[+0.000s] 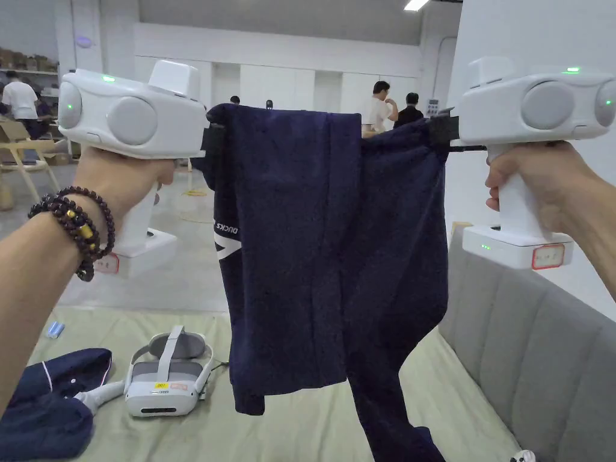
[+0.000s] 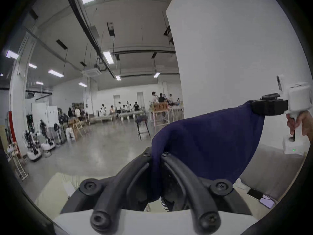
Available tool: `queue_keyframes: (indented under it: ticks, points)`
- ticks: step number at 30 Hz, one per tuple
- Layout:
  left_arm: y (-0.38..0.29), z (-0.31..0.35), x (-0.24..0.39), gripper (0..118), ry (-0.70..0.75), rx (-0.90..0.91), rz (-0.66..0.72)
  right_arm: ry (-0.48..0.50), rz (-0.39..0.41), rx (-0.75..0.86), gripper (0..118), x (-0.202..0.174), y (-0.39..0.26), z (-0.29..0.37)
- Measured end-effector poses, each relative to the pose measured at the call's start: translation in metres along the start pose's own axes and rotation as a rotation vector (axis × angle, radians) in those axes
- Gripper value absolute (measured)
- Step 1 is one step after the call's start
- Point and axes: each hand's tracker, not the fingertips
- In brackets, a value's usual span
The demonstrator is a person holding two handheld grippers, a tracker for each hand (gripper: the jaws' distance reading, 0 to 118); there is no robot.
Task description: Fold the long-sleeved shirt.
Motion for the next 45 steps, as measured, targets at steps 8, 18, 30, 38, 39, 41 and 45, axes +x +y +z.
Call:
queue_keyframes:
  ticks: [8, 18, 30, 38, 39, 41, 45]
  points:
    - [-0.037, -0.026, 0.003, 8, 0.002, -0.011, 0.049, -0.015, -0.004, -0.004, 4, -0.007, -0.031, -0.016]
    - [-0.303, -0.06, 0.019, 8, -0.076, -0.37, 0.175, 0.04, -0.102, -0.346, 4, -0.026, -0.279, -0.066]
    - [-0.375, 0.14, 0.077, 8, -0.201, -0.326, 0.038, 0.086, -0.102, -0.369, 4, -0.046, -0.379, 0.145]
    - [-0.505, 0.234, 0.143, 8, -0.365, -0.768, 0.035, 0.113, -0.142, -0.99, 4, -0.073, -0.534, 0.244]
    - [-0.517, 0.236, 0.15, 8, -0.371, -0.81, 0.02, 0.114, -0.13, -1.057, 4, -0.075, -0.549, 0.243]
    - [-0.53, 0.237, 0.154, 8, -0.373, -0.802, 0.025, 0.13, -0.143, -1.079, 4, -0.072, -0.575, 0.234]
    - [-0.511, 0.236, 0.131, 36, -0.331, -0.763, 0.173, 0.068, -0.221, -1.012, 47, -0.065, -0.55, 0.233]
